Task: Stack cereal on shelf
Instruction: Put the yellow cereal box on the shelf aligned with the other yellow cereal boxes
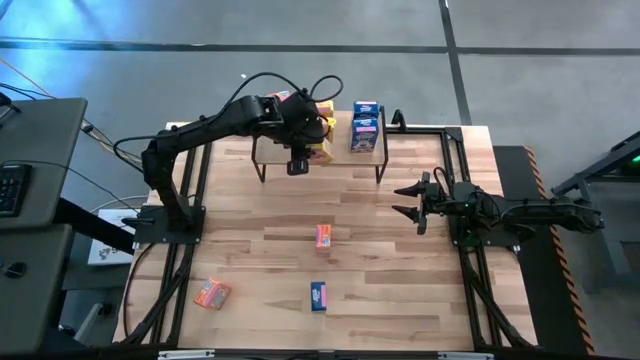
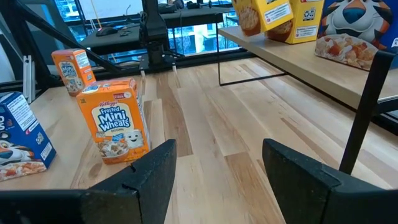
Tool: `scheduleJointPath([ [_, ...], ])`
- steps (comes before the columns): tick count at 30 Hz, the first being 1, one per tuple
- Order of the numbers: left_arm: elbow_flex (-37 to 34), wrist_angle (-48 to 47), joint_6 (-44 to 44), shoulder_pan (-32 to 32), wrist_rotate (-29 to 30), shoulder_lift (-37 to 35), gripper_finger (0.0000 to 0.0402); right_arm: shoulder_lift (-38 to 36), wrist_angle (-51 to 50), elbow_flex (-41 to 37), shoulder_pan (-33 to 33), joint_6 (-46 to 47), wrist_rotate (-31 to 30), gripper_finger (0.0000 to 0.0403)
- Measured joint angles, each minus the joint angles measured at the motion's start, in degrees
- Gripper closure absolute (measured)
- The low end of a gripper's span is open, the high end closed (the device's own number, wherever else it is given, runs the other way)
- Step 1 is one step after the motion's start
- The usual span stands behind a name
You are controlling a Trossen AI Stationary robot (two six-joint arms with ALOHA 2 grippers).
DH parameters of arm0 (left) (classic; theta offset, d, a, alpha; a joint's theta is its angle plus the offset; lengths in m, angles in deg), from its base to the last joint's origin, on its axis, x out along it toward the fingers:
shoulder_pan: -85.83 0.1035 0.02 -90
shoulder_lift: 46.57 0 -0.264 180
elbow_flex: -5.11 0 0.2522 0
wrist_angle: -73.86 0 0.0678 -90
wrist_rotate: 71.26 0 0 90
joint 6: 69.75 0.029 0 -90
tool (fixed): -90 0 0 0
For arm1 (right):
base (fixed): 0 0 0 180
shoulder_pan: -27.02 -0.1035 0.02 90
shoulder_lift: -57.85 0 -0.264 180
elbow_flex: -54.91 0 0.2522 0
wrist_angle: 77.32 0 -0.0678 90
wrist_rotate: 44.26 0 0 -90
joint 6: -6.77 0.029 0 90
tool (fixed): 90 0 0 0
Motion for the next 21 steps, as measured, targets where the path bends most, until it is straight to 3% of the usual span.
scheduleJointPath([
  [21,0.0,-1.8,0.6,0.9,-0.1,0.6,0.0261,0.0,0.0,0.0,0.0,0.0,0.0,0.0171],
])
